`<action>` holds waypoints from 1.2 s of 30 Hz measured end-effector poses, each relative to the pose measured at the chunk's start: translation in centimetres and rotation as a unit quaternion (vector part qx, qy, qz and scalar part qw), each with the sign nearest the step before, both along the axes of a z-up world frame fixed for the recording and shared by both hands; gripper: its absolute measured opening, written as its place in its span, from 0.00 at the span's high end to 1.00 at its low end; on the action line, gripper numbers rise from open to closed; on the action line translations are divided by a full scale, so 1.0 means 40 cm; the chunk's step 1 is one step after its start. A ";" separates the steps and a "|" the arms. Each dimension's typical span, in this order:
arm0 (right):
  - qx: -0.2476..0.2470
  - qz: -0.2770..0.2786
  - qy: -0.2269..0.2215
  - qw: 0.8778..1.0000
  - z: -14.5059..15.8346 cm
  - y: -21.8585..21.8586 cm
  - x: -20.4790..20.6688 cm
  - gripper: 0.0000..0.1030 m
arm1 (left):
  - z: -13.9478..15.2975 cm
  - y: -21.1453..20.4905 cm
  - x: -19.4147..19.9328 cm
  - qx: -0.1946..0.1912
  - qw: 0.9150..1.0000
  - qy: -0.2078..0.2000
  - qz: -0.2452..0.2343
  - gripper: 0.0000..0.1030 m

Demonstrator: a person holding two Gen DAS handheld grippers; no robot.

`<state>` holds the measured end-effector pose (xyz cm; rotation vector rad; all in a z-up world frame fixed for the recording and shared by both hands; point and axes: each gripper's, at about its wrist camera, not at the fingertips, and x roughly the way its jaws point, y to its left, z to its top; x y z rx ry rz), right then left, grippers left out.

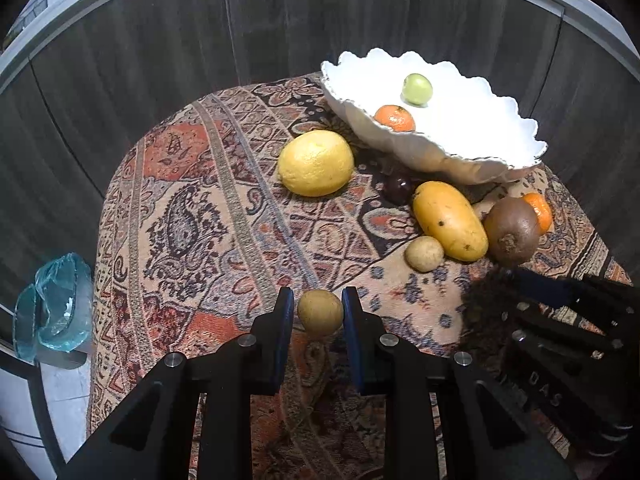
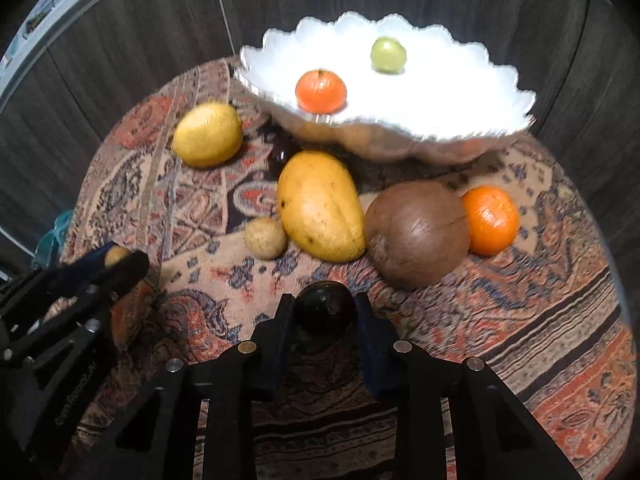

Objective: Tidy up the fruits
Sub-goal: 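Grasp the small round fruit with the left tool while the right tool grasps the dark plum, then lower the small fruit and plum into the white bowl and release both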

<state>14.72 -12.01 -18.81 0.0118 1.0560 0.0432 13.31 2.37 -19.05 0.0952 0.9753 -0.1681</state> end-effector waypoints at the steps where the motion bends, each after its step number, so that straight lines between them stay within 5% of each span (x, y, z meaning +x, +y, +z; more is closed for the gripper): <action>1: 0.000 -0.001 -0.004 1.000 0.008 -0.004 -0.001 0.71 | 0.007 -0.008 0.001 -0.001 1.000 0.000 -0.003 0.76; 24: -0.001 -0.034 -0.092 0.995 0.232 -0.160 0.090 0.71 | 0.200 -0.175 0.123 0.005 0.996 -0.069 -0.054 0.76; 36: -0.004 -0.028 -0.077 0.997 0.228 -0.209 0.239 0.71 | 0.192 -0.238 0.288 0.000 0.996 -0.065 -0.067 0.76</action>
